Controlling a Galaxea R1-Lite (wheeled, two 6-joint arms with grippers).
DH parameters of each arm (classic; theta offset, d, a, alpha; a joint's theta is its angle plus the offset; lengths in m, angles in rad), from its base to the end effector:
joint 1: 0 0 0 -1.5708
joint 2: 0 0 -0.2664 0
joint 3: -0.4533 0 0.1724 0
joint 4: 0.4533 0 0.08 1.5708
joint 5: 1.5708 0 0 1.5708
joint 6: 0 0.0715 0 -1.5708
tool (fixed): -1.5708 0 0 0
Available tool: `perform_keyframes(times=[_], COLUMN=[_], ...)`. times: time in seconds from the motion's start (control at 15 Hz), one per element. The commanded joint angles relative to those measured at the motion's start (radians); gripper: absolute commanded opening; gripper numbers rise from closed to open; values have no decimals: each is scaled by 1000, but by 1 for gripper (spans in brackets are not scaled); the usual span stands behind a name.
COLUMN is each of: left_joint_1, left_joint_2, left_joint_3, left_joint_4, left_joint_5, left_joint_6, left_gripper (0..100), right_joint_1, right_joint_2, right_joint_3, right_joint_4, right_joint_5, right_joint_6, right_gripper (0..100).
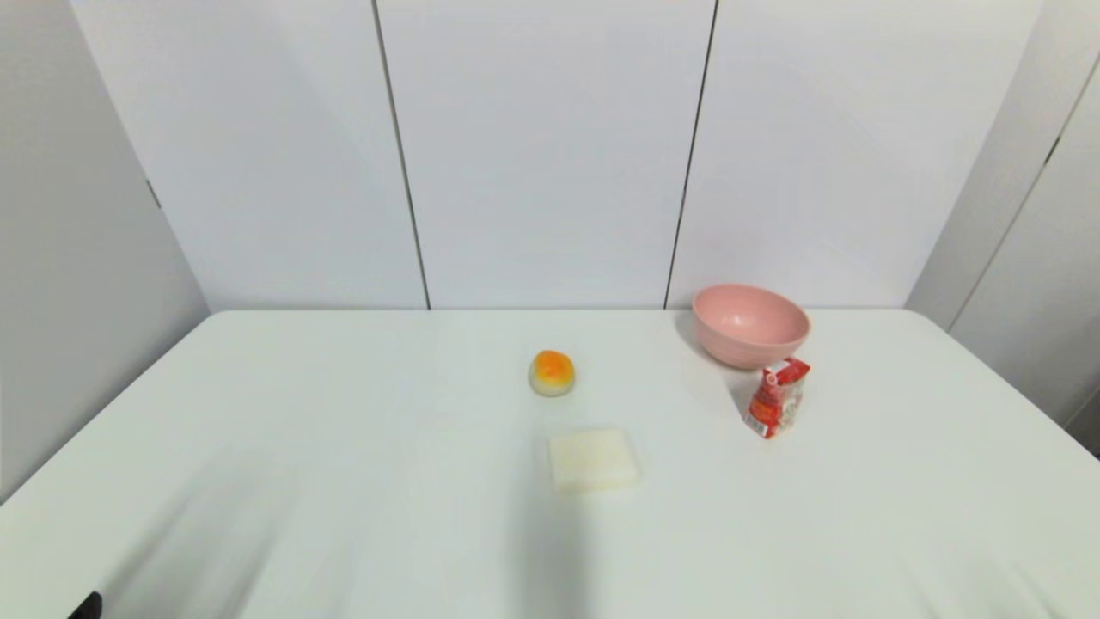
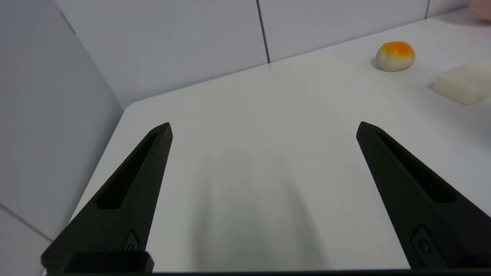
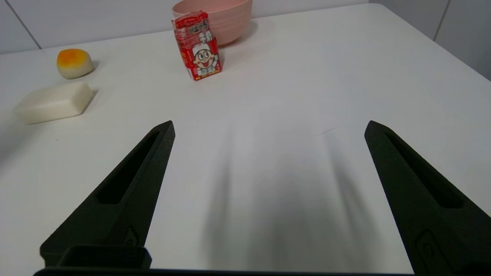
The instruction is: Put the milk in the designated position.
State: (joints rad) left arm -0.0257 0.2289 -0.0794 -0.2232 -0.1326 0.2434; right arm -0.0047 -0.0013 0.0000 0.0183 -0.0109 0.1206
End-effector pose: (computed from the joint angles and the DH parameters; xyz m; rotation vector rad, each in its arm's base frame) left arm 0.0553 -0.0109 0.1231 0.2467 -0.0926 -0.1485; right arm 0.0400 -0.0010 0.0728 0.1205 0.0160 -0.0166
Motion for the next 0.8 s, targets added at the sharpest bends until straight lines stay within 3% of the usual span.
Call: perform_keyframes(times=[0.07,0.2,0.4,0.6,0.8], left_joint_1=[26,26,26,26,26], left_joint_2=[-230,-230,-230,-230,-230], left_joint_3=[79,79,79,79,79], left_joint_4=[111,217,228,223,223], left_joint_5=[21,57,67,134,134], left_joint_6=[5,-4,-139,-250,-250], left_gripper=[100,100,100,100,100], right_joint_1=[0,0,0,0,0], right_joint_2=[1,1,1,1,1], right_joint_3=[0,0,0,0,0], right_joint_4=[0,0,0,0,0], right_joint_5=[0,0,0,0,0], right_joint_6=[1,1,1,2,1], right_gripper=[100,100,100,100,100])
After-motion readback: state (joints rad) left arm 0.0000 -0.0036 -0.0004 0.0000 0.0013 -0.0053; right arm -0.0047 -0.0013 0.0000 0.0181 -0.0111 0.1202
